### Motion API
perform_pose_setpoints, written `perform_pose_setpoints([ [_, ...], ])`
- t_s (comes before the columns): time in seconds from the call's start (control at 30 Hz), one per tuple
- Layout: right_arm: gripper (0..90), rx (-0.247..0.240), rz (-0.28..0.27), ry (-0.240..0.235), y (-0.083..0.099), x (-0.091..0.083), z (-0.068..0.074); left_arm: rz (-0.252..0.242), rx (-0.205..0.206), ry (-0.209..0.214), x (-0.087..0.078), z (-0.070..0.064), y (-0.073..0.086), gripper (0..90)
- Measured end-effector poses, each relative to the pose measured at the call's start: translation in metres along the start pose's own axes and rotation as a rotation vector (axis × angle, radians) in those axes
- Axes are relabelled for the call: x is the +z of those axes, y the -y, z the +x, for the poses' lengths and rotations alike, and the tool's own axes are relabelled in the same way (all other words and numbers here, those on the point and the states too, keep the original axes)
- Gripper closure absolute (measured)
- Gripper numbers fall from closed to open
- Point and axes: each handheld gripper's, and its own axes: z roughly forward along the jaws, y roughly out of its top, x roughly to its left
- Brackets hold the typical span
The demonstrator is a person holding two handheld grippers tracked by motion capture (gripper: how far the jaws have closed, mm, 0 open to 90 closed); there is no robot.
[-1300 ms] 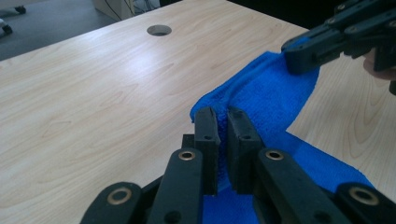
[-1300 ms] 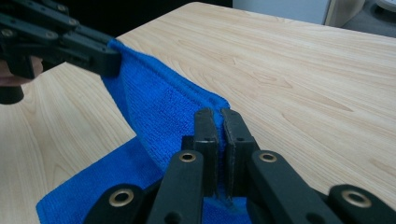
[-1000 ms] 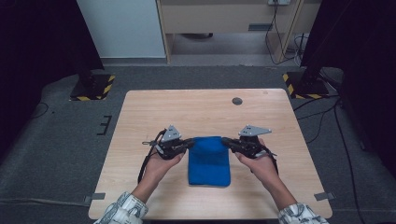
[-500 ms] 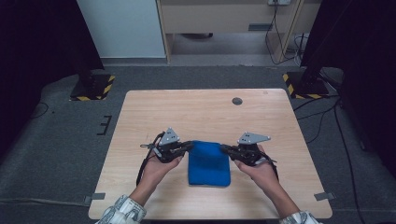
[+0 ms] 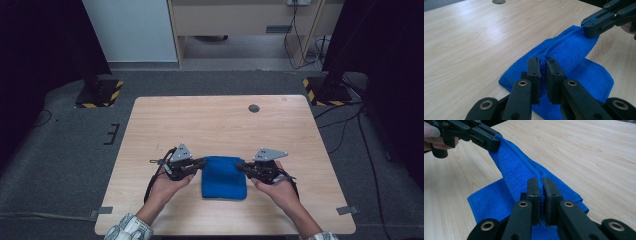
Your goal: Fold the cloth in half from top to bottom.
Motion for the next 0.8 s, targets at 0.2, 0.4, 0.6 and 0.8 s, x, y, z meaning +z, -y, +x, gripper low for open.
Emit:
perform_pose_setpoints([
  [0.2, 84.1, -0.039, 0.028, 0.012, 0.004, 0.0, 0.004, 0.01, 0.004, 0.015, 0.001, -0.003, 0.005, 81.8],
  [0.4, 84.0, -0.034, 0.034, 0.011, 0.011, -0.003, 0.005, 0.027, 0.015, 0.027, 0.004, -0.009, 0.01, 81.6],
  [0.6, 83.4, -0.022, 0.024, 0.007, 0.013, -0.007, 0.005, 0.036, 0.02, 0.033, 0.003, -0.012, 0.014, 80.9],
  [0.8, 83.4, -0.028, 0.048, -0.007, 0.021, -0.005, 0.011, 0.064, 0.015, 0.049, 0.003, -0.015, 0.022, 80.6],
])
